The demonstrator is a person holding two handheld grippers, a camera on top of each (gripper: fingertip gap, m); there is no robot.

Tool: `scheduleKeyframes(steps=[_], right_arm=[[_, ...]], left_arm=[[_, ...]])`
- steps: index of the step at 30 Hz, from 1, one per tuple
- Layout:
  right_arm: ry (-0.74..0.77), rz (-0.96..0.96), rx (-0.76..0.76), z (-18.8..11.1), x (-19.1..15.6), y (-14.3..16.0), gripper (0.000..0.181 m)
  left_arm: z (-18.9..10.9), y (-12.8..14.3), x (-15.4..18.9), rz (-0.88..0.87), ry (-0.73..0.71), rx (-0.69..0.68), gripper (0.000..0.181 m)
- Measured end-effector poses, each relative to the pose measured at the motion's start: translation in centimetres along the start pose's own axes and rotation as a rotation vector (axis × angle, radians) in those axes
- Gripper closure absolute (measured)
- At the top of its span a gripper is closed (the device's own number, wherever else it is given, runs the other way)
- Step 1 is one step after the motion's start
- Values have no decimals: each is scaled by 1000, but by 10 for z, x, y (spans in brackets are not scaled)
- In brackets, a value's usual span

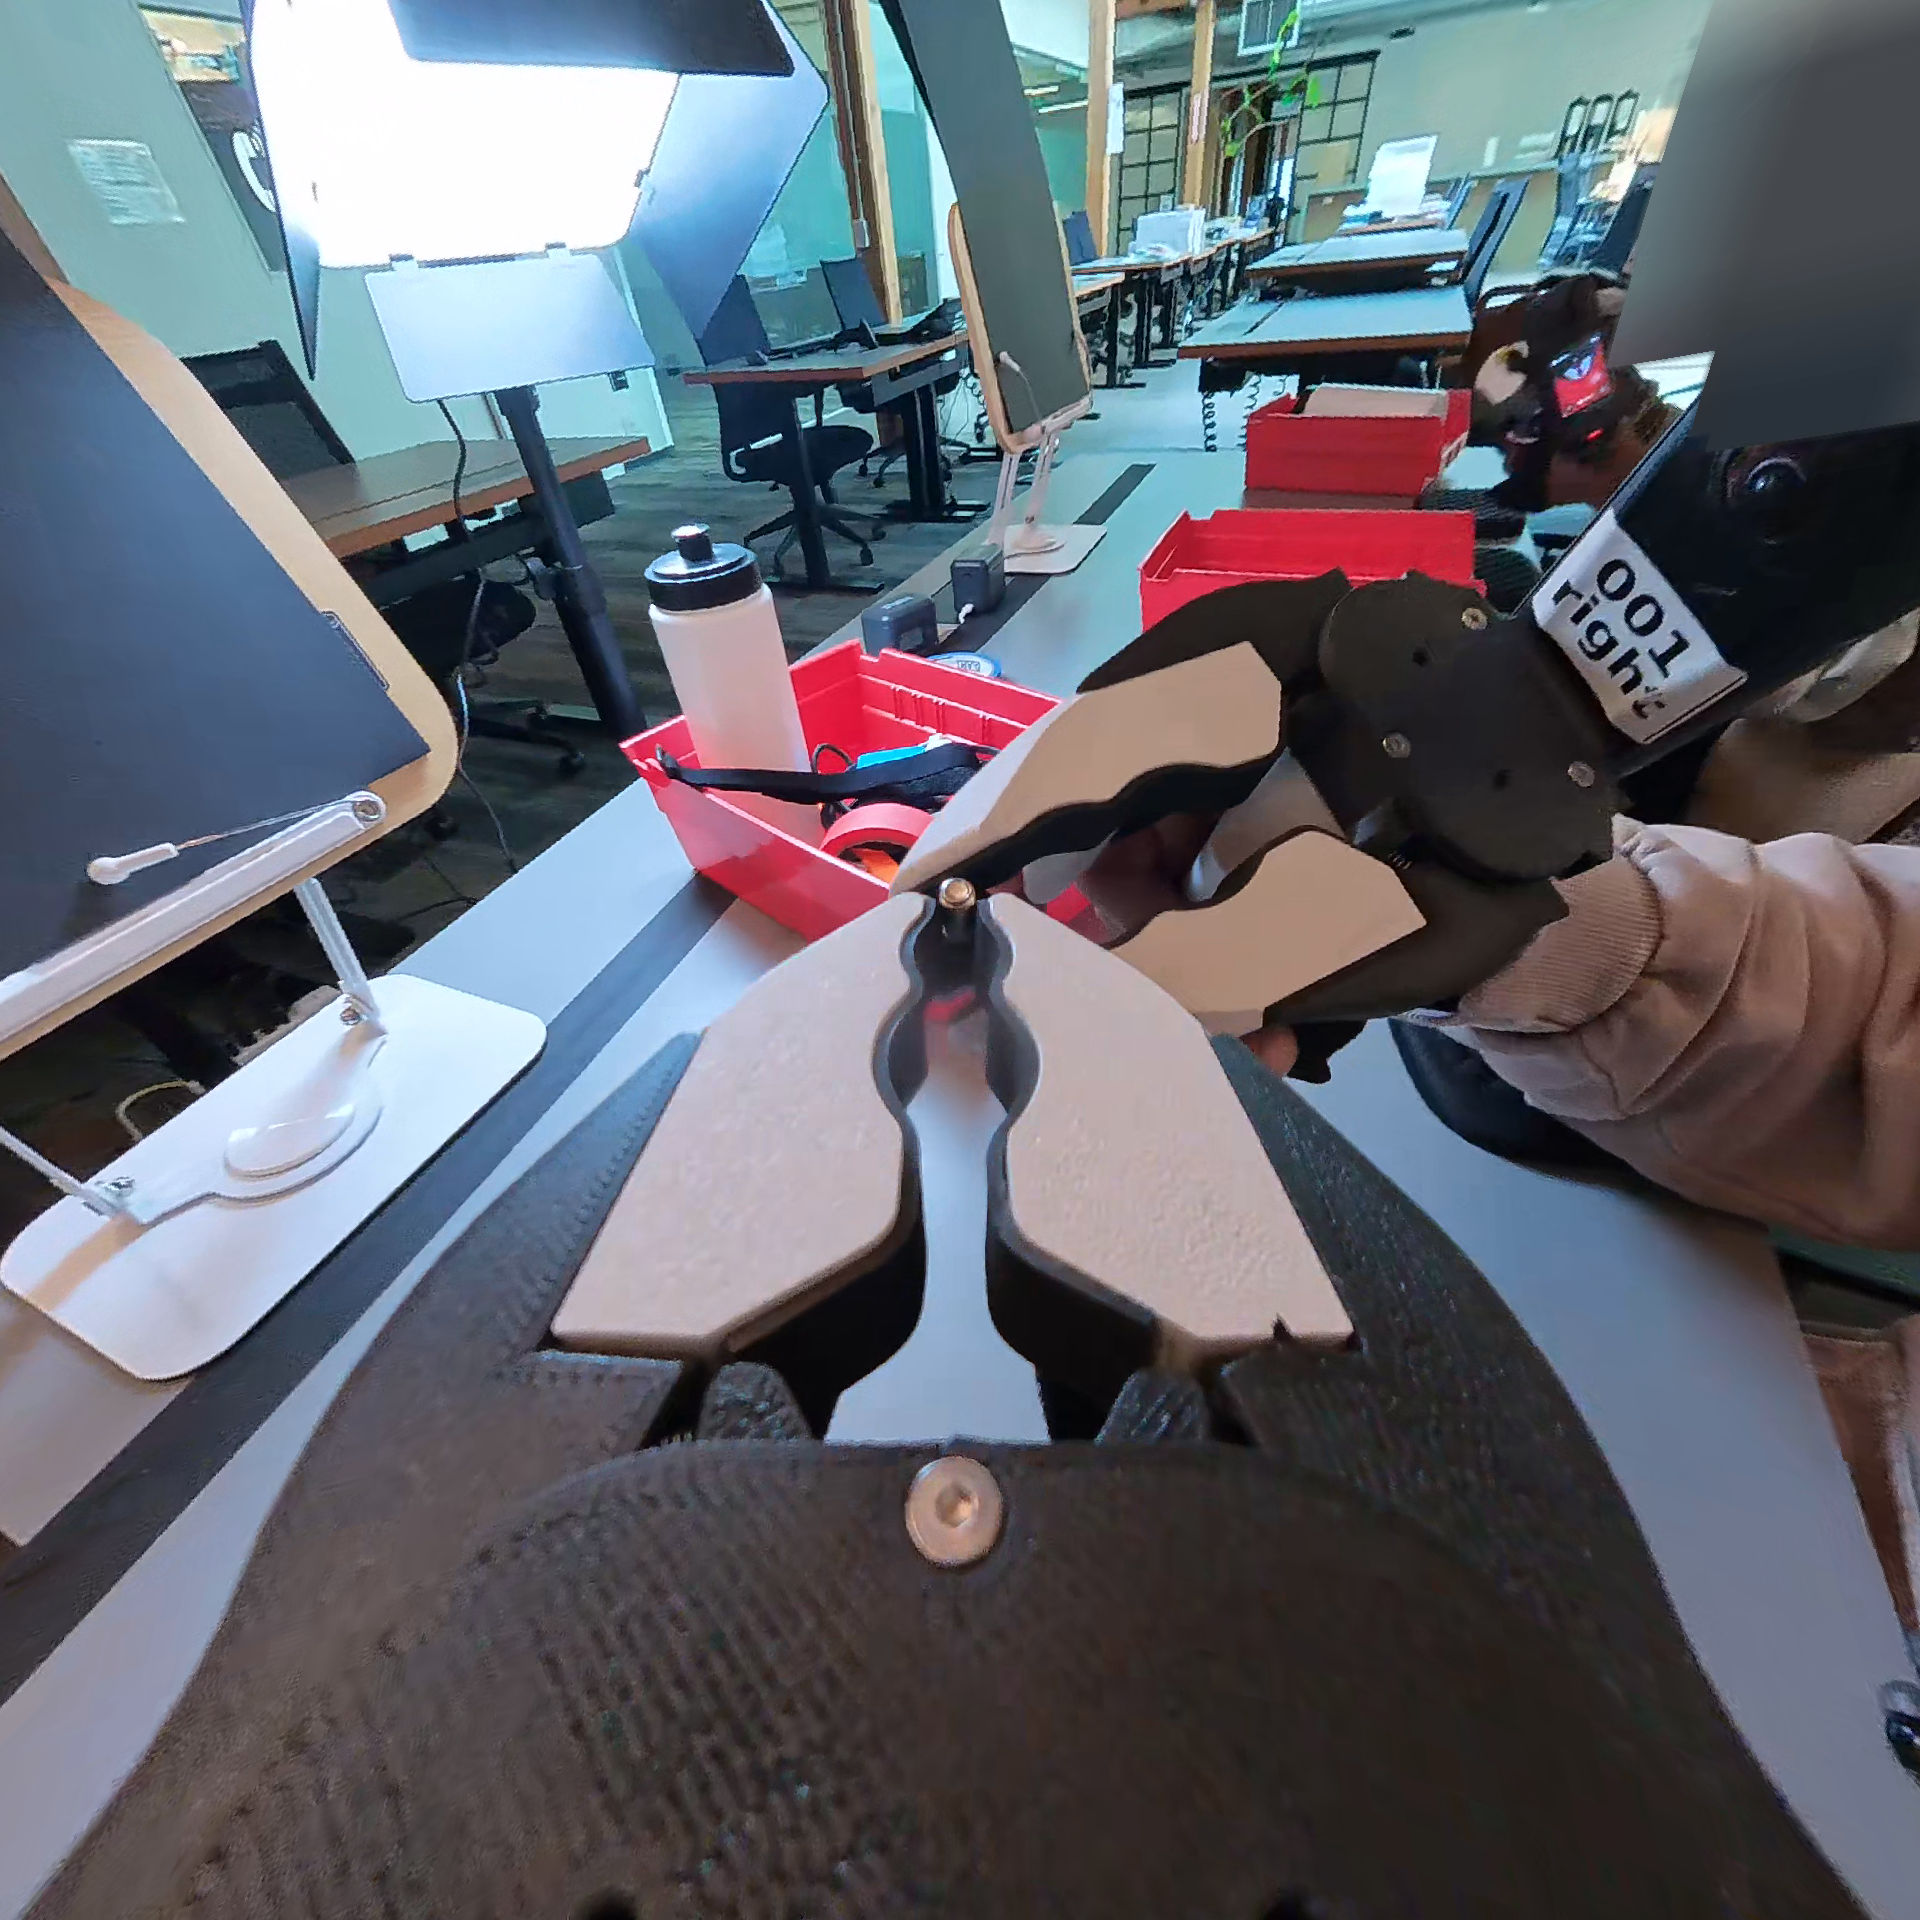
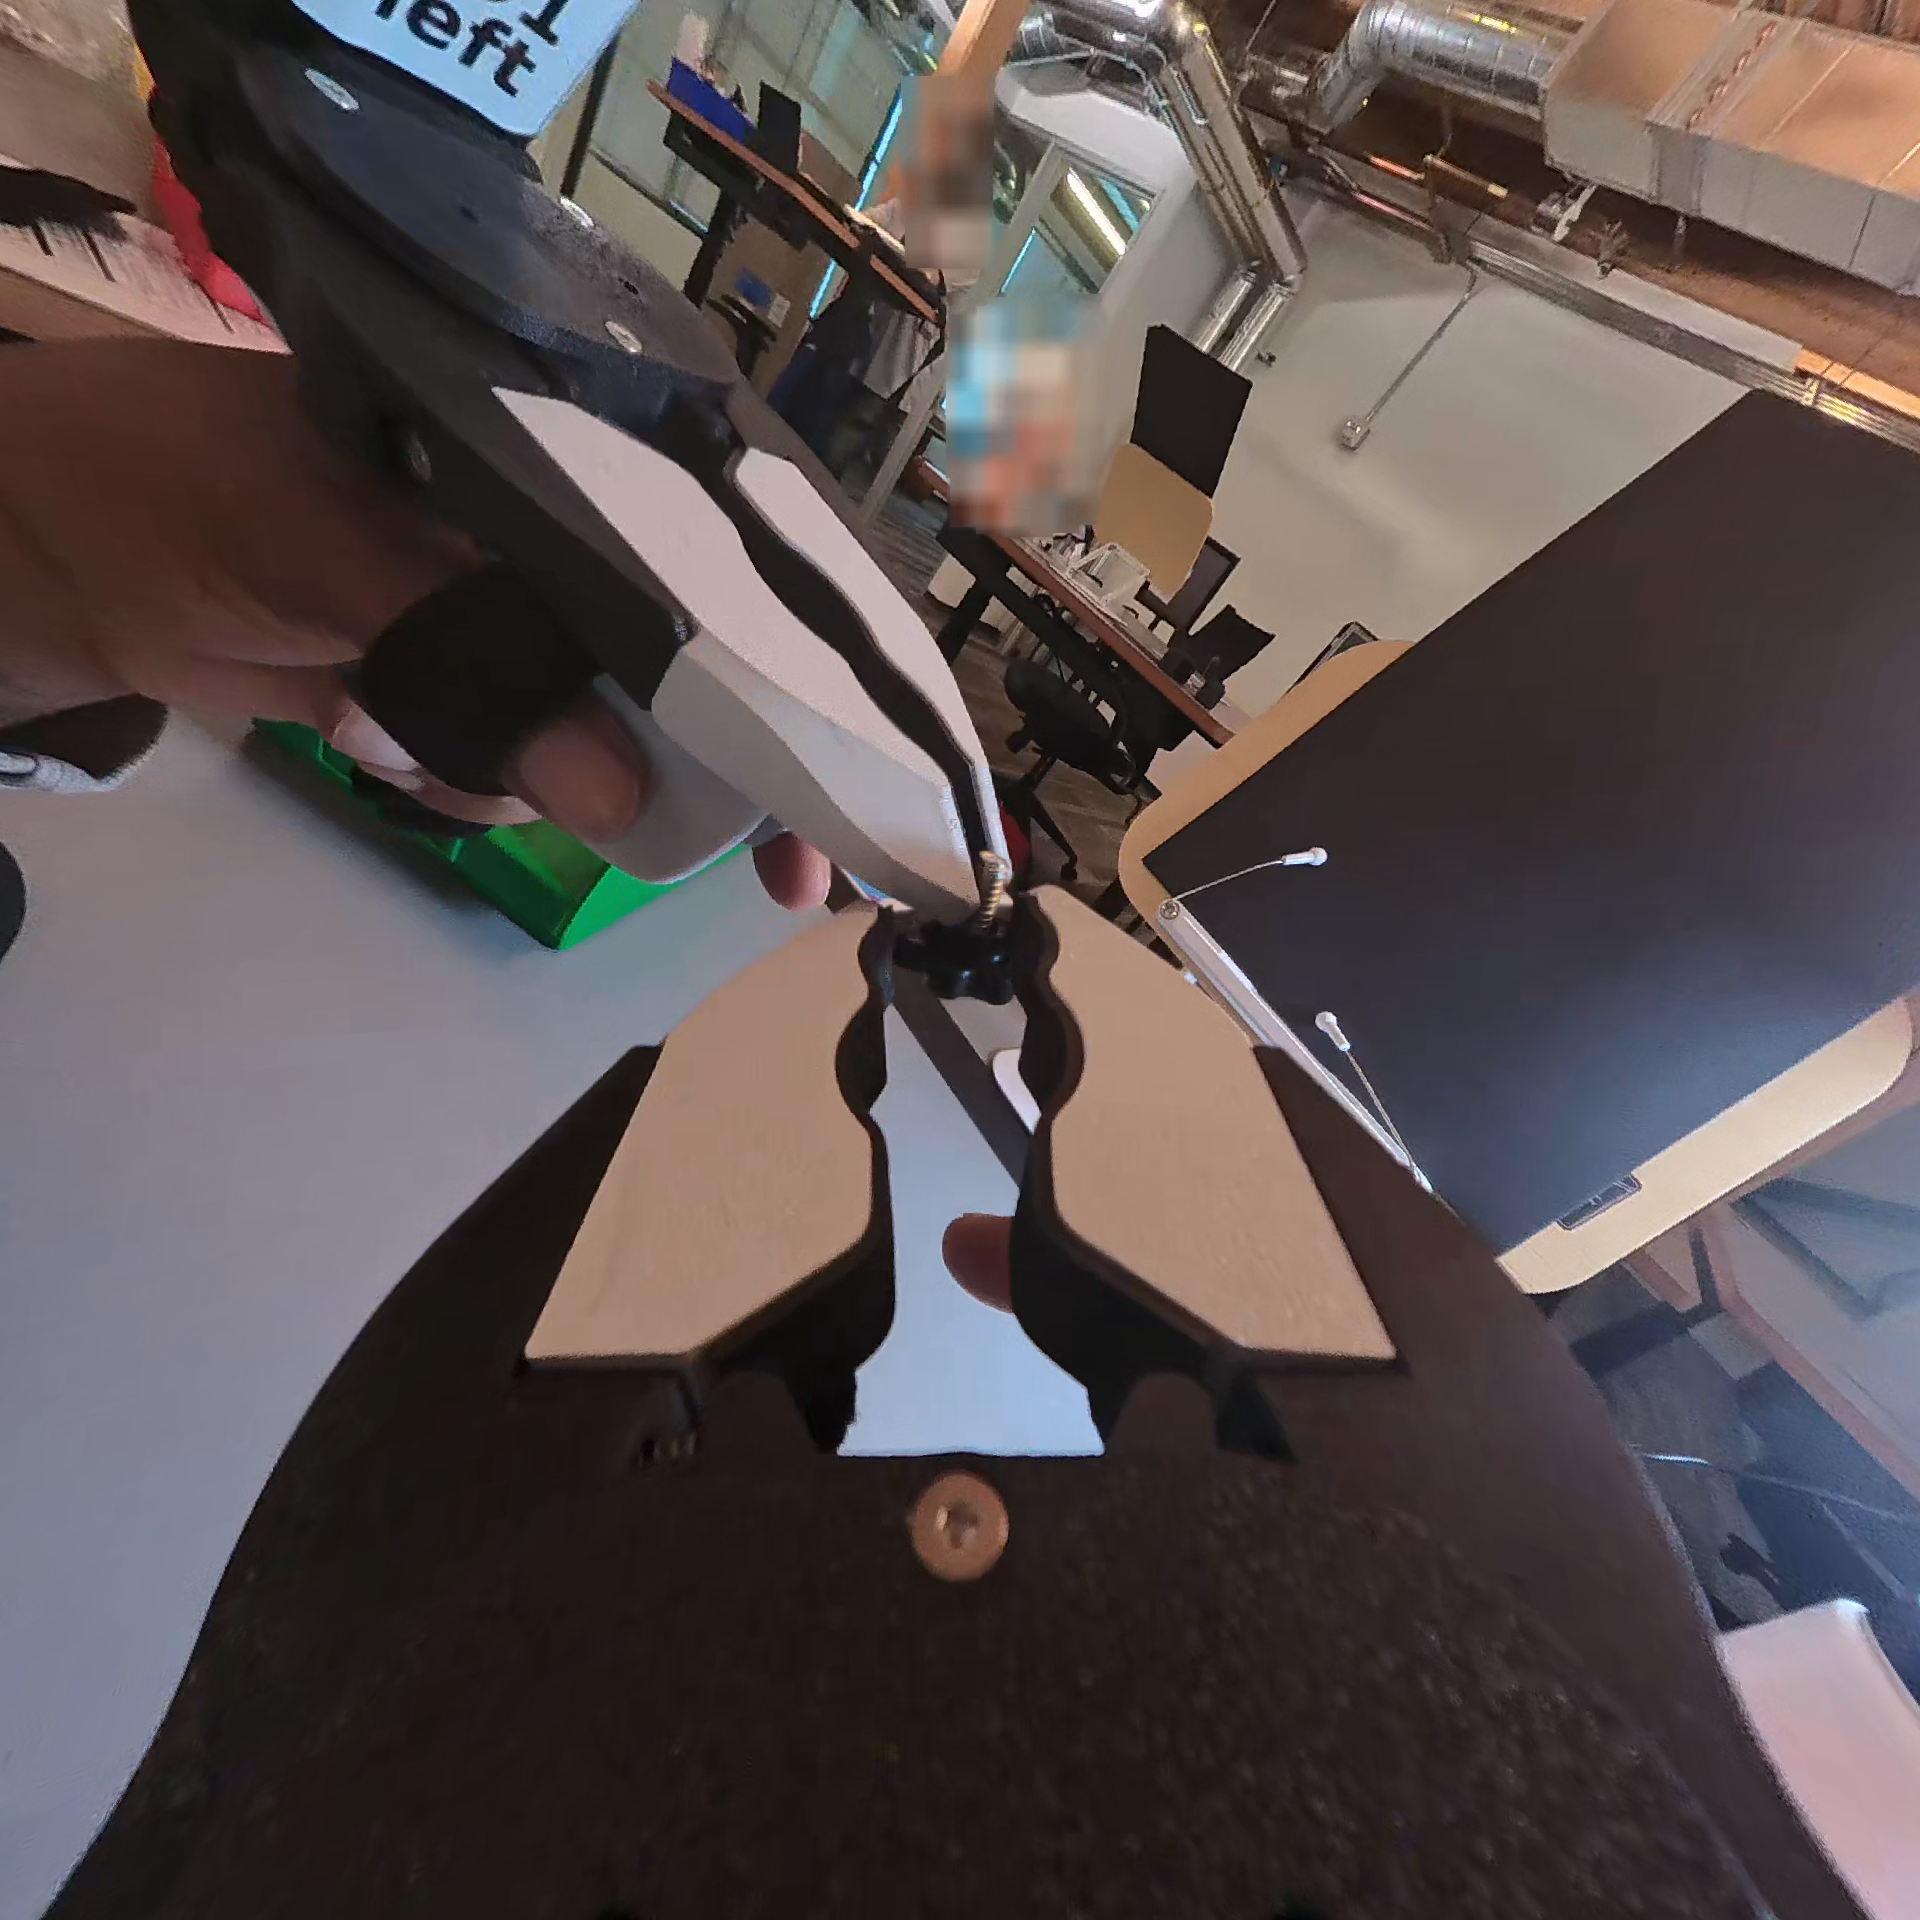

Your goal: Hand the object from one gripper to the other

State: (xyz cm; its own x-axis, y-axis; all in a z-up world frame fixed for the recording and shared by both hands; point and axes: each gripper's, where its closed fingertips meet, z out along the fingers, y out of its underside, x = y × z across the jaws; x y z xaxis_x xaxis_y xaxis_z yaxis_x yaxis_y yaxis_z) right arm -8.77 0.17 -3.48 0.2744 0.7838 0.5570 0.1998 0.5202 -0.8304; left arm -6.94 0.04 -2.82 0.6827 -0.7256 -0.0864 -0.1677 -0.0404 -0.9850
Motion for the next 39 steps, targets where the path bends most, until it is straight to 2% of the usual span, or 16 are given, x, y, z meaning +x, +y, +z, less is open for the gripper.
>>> scheduleKeyframes(steps=[4, 6, 8, 10, 13, 15, 18, 20, 22, 27, 34, 39], right_arm=[[-10, 12, -35, -3, 7, 5, 160], [35, 21, -72, -9, 28, 15, 160], [91, 60, -149, -20, 60, 35, 160], [156, 107, -292, -36, 96, 73, 159], [232, 157, -621, -73, 134, 155, 160], [189, 212, -819, -96, 135, 207, 160], [21, 336, -904, -103, 109, 246, 160], [-22, 377, -882, -94, 99, 253, 160], [24, 377, -869, -85, 103, 258, 160], [70, 375, -817, -76, 107, 255, 152], [174, 385, -671, -72, 130, 230, 152], [265, 391, -478, -69, 151, 189, 152]], left_arm=[[-1, -5, -4, -13, -15, 56, 172], [-9, -13, -13, -22, -40, 110, 160], [-21, -20, -25, -24, -78, 146, 155], [-36, -27, -39, -26, -129, 177, 152], [-63, -29, -67, -8, -230, 172, 150], [-81, -19, -90, 25, -326, 83, 146], [-119, 2, -131, 84, -537, -84, 140], [-146, 15, -153, 97, -650, -174, 140], [-169, 26, -170, 78, -725, -229, 140], [-204, 47, -195, -18, -803, -256, 140], [-213, 66, -207, -84, -820, -286, 142], [-216, 93, -220, -140, -836, -354, 143]])
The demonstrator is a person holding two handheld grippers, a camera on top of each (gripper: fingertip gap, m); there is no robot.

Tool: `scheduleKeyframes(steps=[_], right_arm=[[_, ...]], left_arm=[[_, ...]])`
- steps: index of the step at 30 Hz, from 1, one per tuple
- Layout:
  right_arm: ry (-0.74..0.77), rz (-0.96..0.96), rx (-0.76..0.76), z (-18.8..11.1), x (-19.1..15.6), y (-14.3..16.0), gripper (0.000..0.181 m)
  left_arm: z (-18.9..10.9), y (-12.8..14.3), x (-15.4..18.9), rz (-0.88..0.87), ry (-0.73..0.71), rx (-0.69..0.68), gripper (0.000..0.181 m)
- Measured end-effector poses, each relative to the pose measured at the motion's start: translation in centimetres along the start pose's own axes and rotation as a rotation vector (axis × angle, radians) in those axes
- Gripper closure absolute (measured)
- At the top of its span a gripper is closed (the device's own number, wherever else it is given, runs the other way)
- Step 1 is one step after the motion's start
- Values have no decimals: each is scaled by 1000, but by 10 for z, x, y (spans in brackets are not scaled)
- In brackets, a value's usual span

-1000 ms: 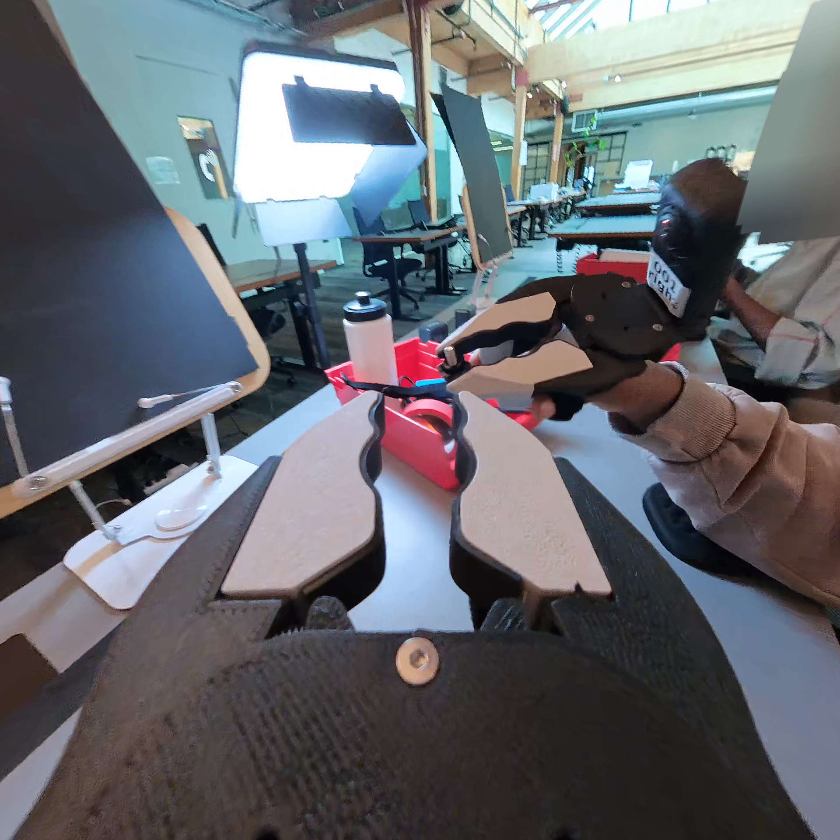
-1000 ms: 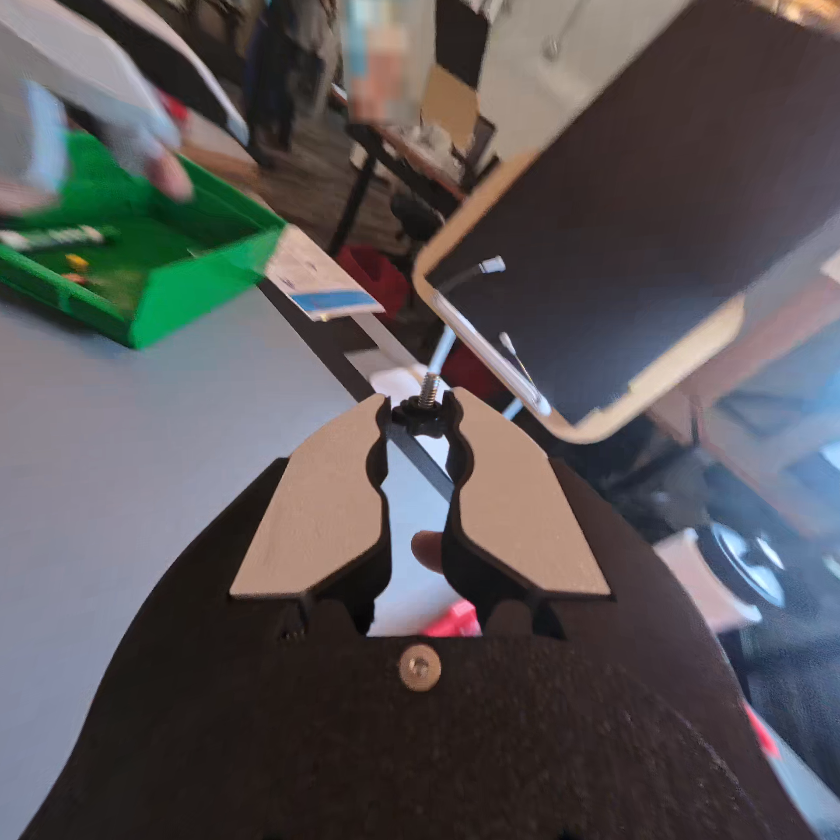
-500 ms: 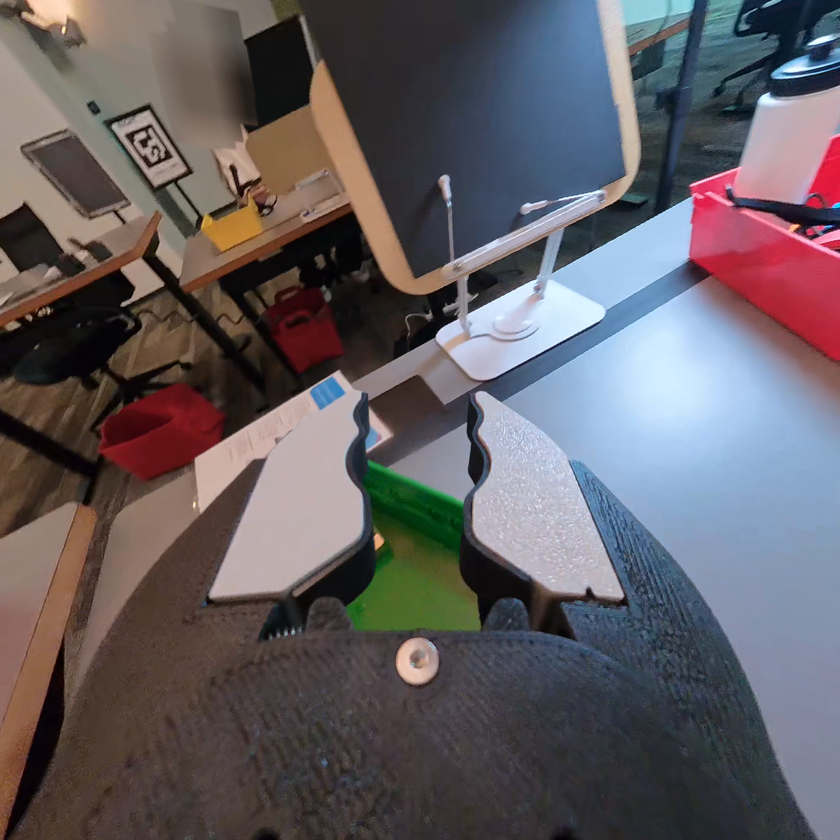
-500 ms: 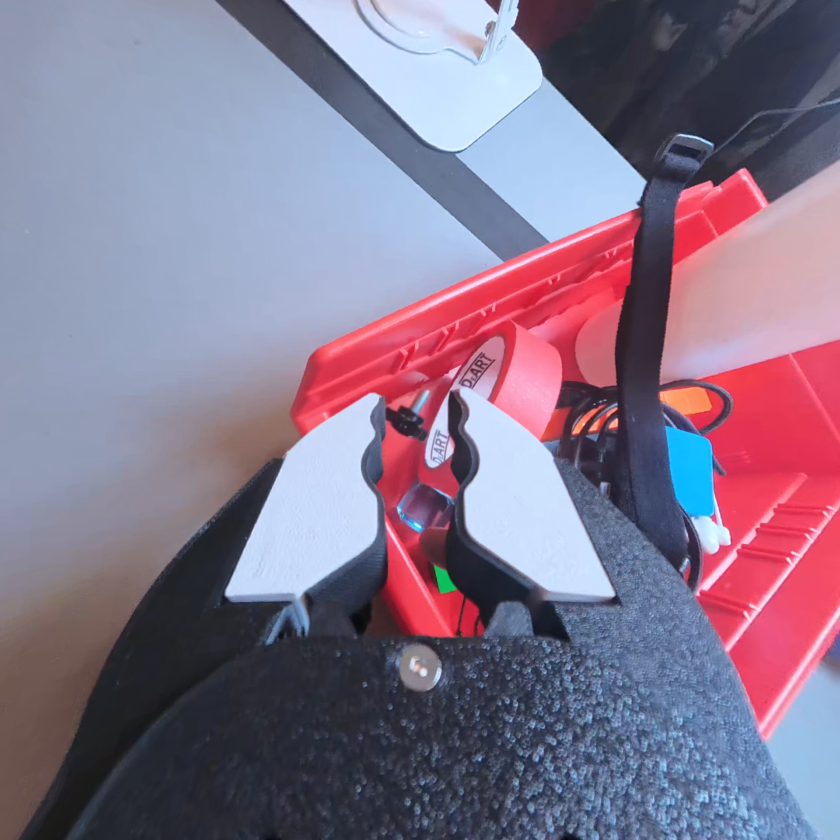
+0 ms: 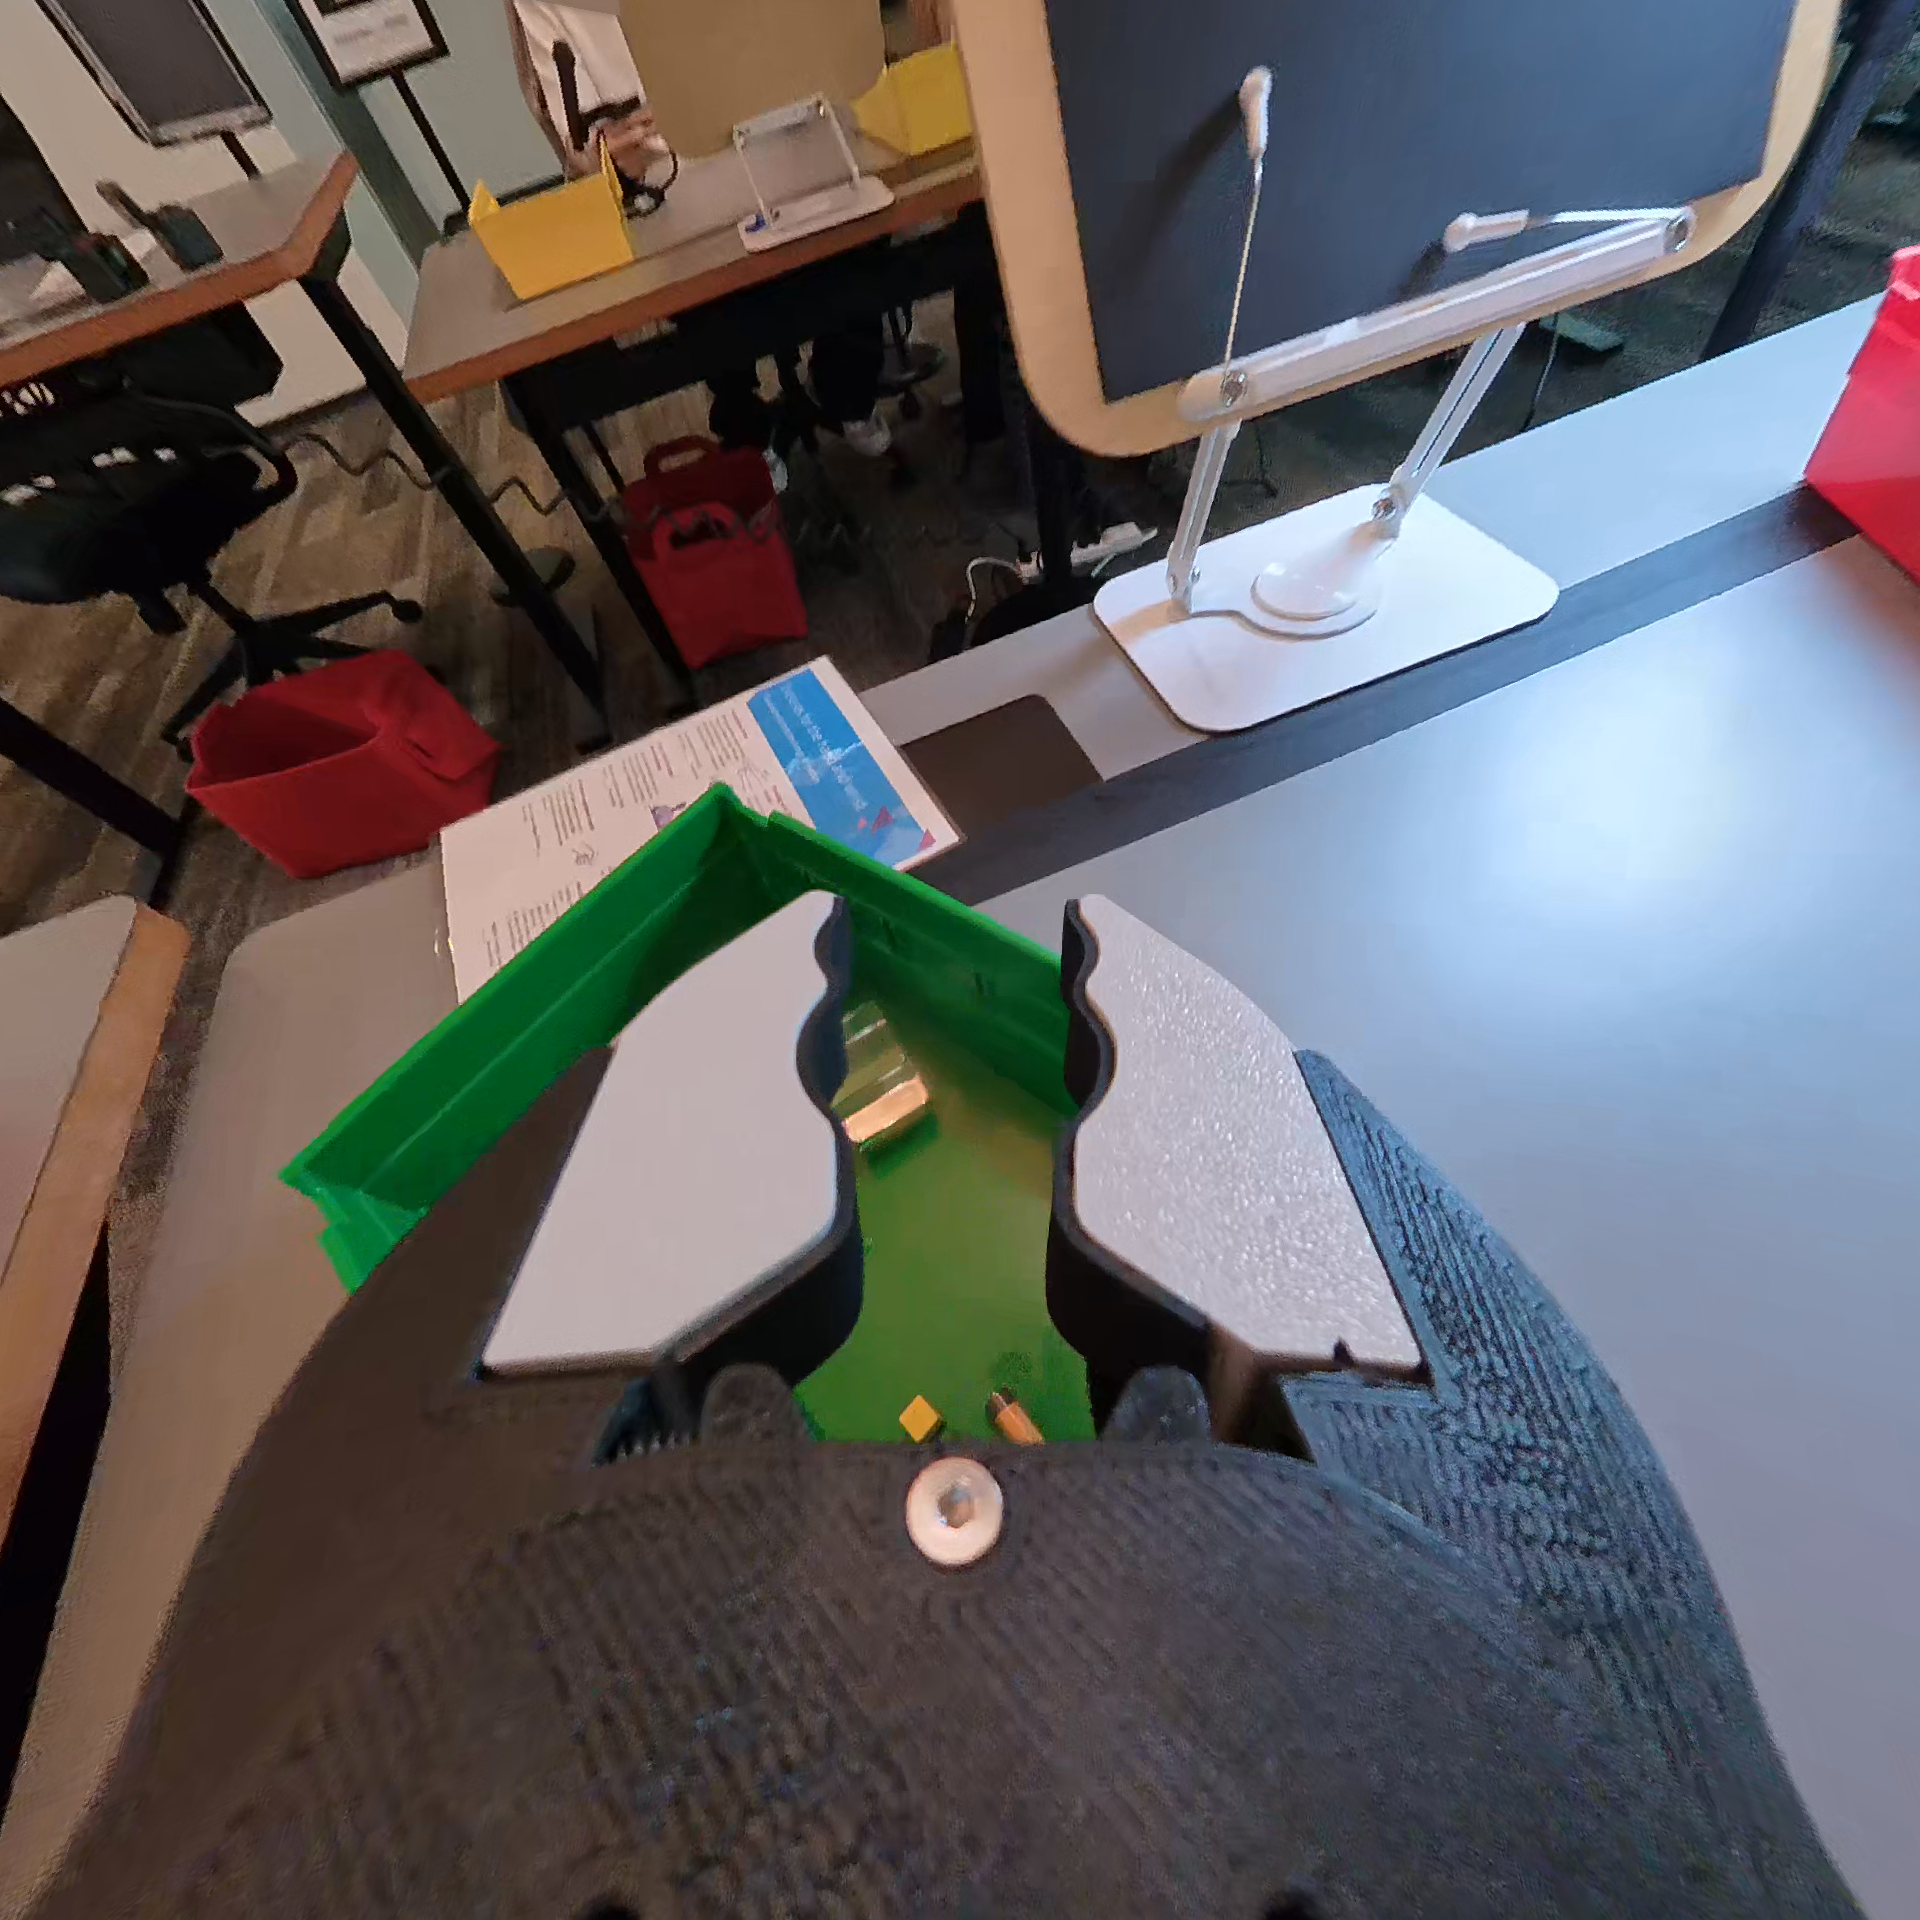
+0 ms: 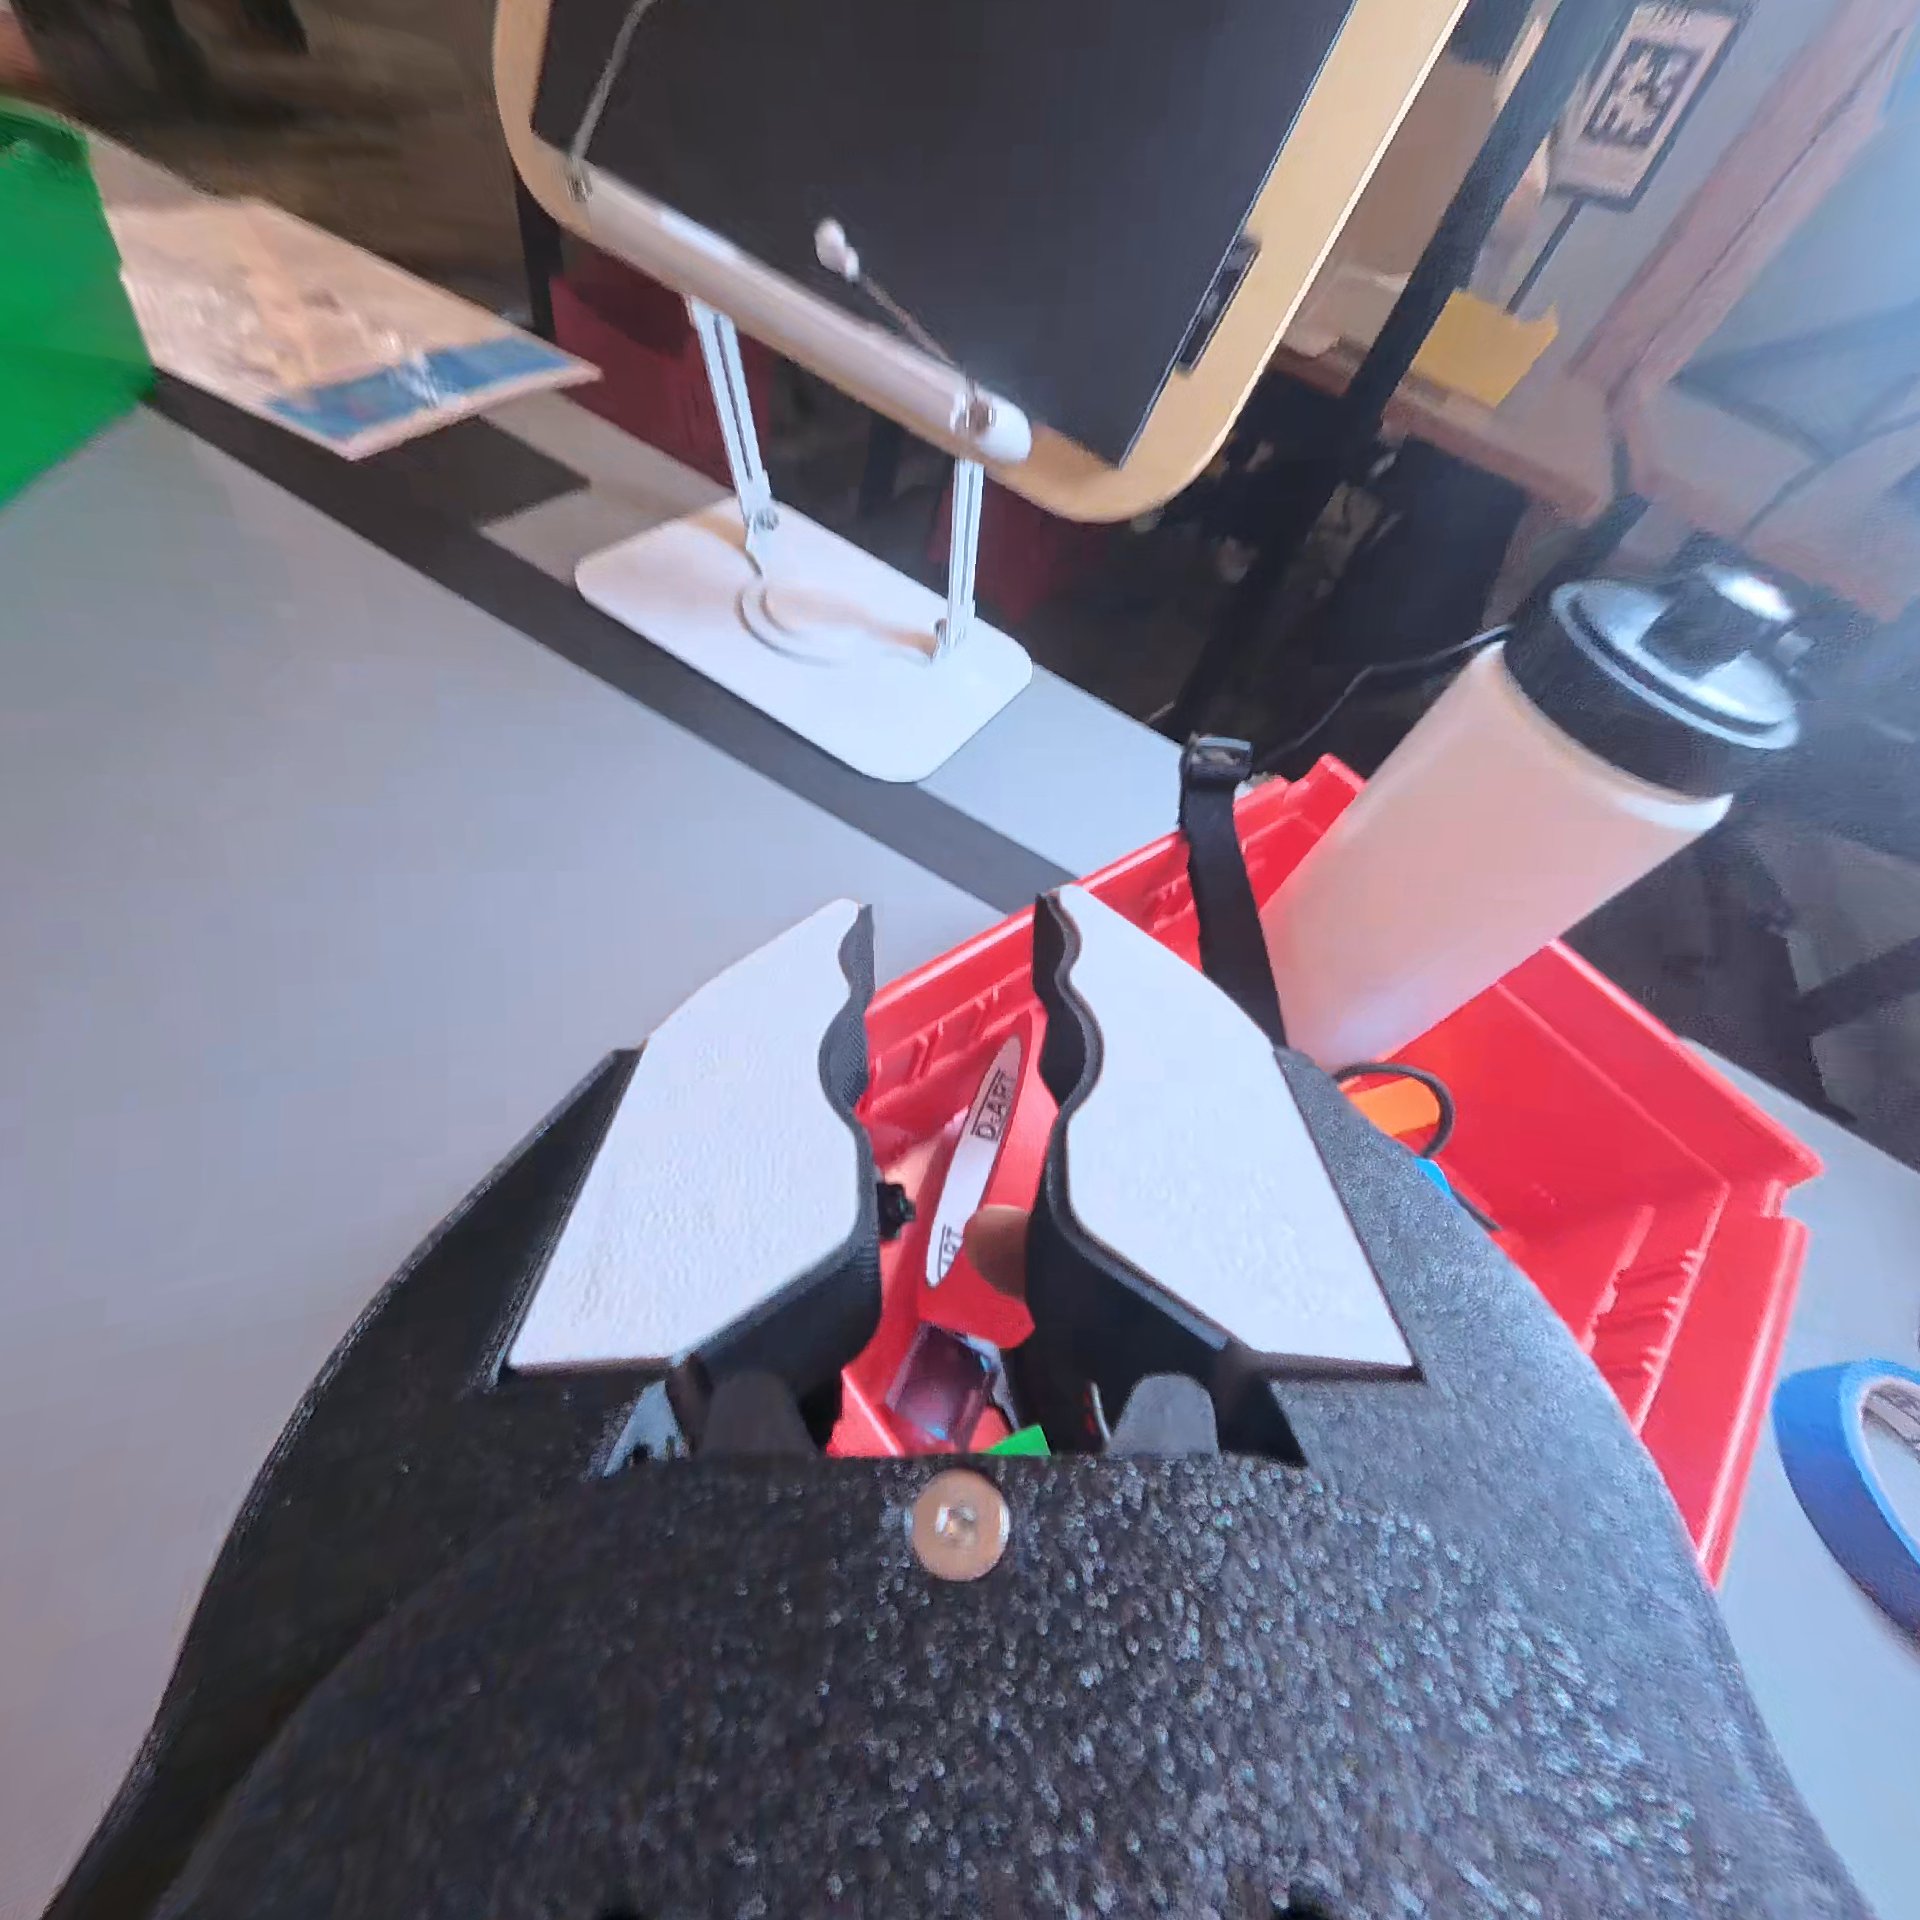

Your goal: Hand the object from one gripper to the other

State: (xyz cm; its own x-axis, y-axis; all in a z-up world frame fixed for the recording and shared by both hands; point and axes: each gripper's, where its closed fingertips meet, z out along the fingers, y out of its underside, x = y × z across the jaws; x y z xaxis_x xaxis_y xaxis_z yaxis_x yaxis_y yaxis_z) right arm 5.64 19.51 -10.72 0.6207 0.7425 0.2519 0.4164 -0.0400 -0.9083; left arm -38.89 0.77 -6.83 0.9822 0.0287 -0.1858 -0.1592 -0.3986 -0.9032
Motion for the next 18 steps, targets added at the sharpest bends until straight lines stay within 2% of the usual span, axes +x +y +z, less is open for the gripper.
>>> scheduleKeyframes(steps=[6, 11, 15, 18], right_arm=[[-17, 26, 189, -19, -7, -40, 154], [-37, 0, 237, -23, -18, -53, 156], [-51, -32, 219, -19, -25, -51, 157], [-61, -42, 206, -15, -29, -48, 159]], left_arm=[[33, 53, -16, -73, 2, -172, 144], [52, 114, -18, -105, 24, -423, 141], [44, 167, -8, -113, 91, -709, 139], [35, 185, 0, -133, 136, -825, 140]])
